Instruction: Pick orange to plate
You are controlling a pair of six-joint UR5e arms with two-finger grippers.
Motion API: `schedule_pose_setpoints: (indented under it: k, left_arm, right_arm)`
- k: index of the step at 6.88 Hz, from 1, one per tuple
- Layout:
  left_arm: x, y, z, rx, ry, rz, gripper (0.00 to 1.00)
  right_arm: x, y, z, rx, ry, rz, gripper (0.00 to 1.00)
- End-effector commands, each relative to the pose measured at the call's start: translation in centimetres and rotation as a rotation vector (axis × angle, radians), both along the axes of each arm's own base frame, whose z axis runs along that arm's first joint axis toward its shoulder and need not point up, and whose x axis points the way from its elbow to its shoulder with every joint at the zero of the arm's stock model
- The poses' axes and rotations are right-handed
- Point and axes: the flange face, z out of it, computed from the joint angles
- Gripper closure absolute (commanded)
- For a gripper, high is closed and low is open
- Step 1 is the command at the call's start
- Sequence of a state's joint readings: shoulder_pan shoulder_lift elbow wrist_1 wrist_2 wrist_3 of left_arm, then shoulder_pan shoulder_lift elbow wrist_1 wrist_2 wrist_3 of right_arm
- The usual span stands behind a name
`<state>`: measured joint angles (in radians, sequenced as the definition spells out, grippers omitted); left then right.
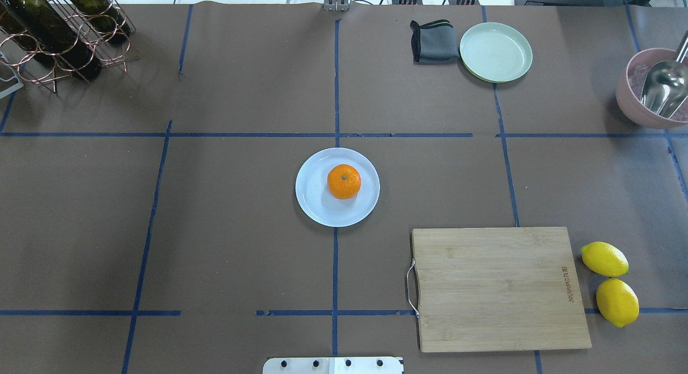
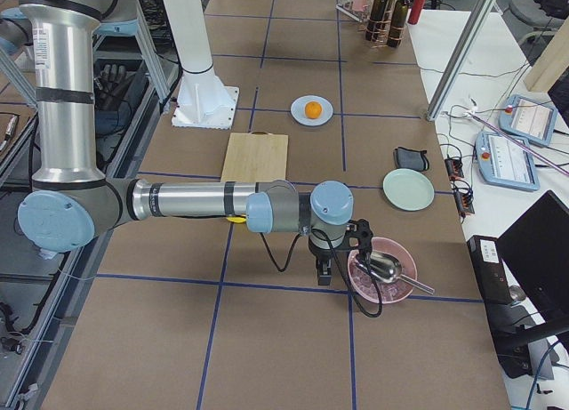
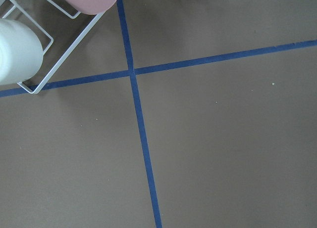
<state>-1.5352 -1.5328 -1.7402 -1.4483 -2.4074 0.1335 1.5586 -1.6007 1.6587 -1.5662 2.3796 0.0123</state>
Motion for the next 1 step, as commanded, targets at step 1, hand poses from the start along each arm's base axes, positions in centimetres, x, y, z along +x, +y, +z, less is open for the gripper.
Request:
schedule_pose_setpoints:
  k: [1]
  left_arm:
    - [-1.37, 0.02, -0.05, 0.003, 0.003, -0.028, 0.0]
  right_arm:
    - [-0.01, -0.04, -0.1, 0.001, -0.001, 0.001, 0.0]
